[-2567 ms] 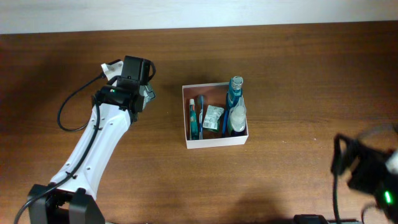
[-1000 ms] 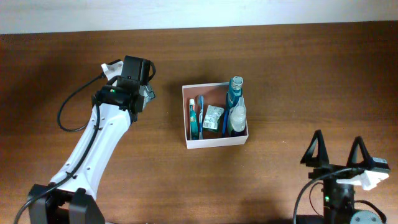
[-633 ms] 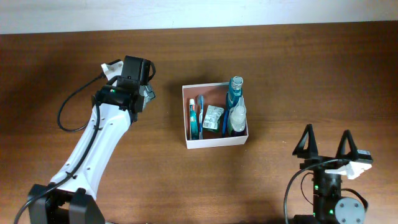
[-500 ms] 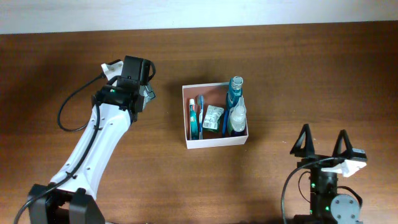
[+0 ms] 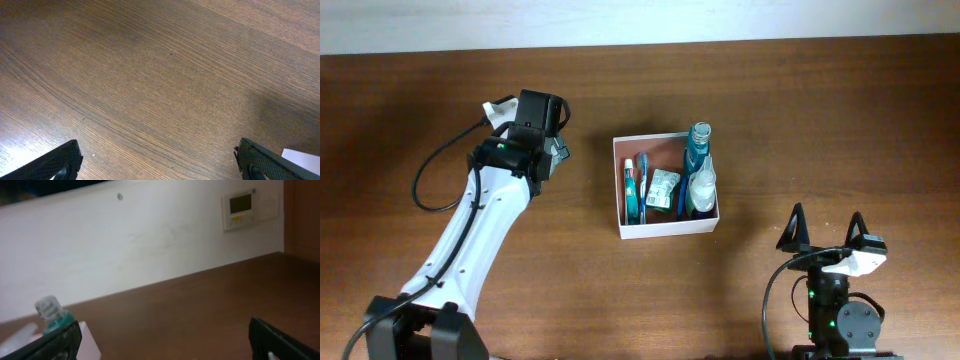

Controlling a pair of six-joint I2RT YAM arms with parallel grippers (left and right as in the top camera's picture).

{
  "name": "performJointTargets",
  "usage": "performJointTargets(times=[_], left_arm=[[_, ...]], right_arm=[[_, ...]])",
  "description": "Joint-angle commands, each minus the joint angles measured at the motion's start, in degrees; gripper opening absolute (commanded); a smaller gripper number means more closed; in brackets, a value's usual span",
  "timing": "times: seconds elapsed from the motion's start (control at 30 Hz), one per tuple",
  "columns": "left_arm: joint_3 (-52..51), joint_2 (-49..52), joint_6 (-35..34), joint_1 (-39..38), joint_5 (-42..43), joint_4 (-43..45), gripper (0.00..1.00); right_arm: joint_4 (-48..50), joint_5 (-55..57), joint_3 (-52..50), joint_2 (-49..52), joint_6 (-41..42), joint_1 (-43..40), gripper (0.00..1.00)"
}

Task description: Pack container

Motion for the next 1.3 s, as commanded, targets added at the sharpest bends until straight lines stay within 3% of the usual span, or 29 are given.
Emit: performJointTargets(times=[0.0,0.13,0.27,1.27], left_arm=[[0.7,-1.2,0.7,0.2,-0.8,0.0,0.99],[0.7,-1.2,0.7,0.2,-0.8,0.0,0.99],[0.7,-1.2,0.7,0.2,-0.8,0.0,0.99],[0.7,-1.2,0.7,0.2,-0.8,0.0,1.0]], right_arm=[[-1.9,-2.3,-0.3,-0.7,-9.5,-0.3,0.98],[-7.1,-4.7,-0.3,-0.7,-16.8,-0.3,0.98],[-9.2,-4.7,-0.3,-0.7,-19.1,-0.3,0.98],[-9.1,-4.7,-0.3,-0.6,-19.0,-0.3,0.98]])
